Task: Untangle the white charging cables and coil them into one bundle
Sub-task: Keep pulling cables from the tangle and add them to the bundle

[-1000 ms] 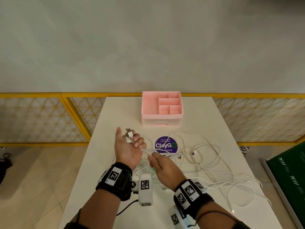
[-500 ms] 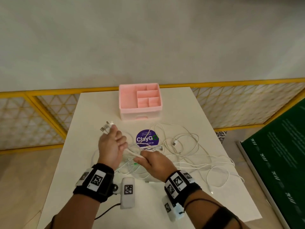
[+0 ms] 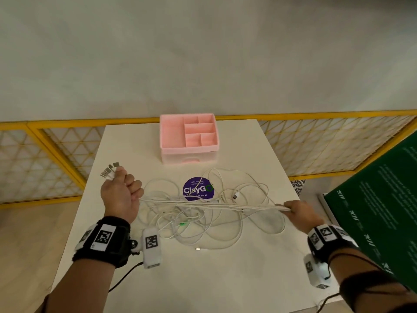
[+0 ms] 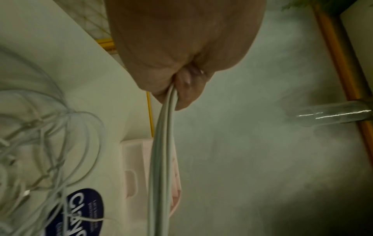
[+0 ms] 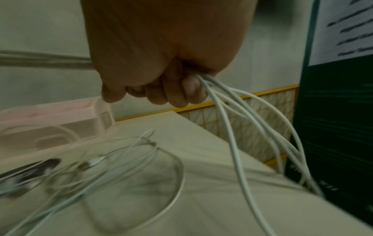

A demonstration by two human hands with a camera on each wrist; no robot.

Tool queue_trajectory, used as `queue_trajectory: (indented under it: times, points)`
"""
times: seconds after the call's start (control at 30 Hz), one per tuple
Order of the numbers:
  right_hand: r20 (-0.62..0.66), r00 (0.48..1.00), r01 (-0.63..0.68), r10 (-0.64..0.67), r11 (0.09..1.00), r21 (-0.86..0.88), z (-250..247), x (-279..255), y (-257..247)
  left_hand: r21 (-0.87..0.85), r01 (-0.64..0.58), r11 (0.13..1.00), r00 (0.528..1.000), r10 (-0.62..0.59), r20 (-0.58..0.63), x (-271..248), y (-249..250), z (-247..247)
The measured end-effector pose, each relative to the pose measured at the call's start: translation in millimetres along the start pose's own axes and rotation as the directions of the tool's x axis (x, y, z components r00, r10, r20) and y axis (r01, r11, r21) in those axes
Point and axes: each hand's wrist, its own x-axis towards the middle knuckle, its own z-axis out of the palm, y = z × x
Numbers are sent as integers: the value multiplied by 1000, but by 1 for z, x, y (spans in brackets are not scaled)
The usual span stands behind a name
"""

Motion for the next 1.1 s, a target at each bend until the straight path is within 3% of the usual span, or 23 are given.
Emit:
queue_trajectory:
  times: [0.07, 0.13, 0.27, 0.33, 0.37, 0.5, 0.67, 0.77, 0.87, 0.93, 1.03, 1.1]
  points:
    - [-61, 993, -102, 103, 995, 16, -22, -1, 14, 30, 27, 999, 1000, -27, -16, -3, -11, -1]
    - [-193, 946, -254, 262, 965, 66, -48, -5, 33, 75, 57, 996, 998, -55, -31, -8, -20, -4]
    - [-502, 745, -387, 440, 897, 213, -83, -2, 66, 114, 136, 984, 991, -134, -30, -21, -38, -10]
    - [-582, 658, -386, 478, 877, 284, -81, 0, 69, 131, 154, 979, 988, -153, -16, -26, -47, -7]
    - [-576, 639, -386, 510, 860, 334, -73, 1, 70, 132, 159, 978, 987, -159, -13, -28, -51, -6]
    - [-371, 673, -443, 641, 750, 492, -21, -6, 79, 102, 175, 979, 984, -171, -45, -23, -51, -6]
    - [-67, 738, -582, 672, 683, 442, 55, -29, 97, 79, 149, 986, 989, -146, -39, -16, -41, -7]
    - [-6, 765, -609, 644, 726, 321, 73, -30, 96, 55, 124, 991, 992, -122, -29, -15, -36, -6]
    - [63, 712, -702, 699, 706, 93, 73, -14, 92, 28, 118, 993, 993, -117, -24, -14, -30, -1]
    - [123, 700, -698, 703, 710, -89, 64, -6, 79, 16, 113, 993, 993, -113, -15, -14, -28, 3]
    - [119, 798, -545, 590, 792, -275, 34, -5, 23, 11, 120, 993, 993, -120, 1, -18, -30, 12]
    - [116, 900, -389, 419, 895, -217, 22, -7, -27, 11, 126, 992, 992, -126, 4, -21, -34, 17]
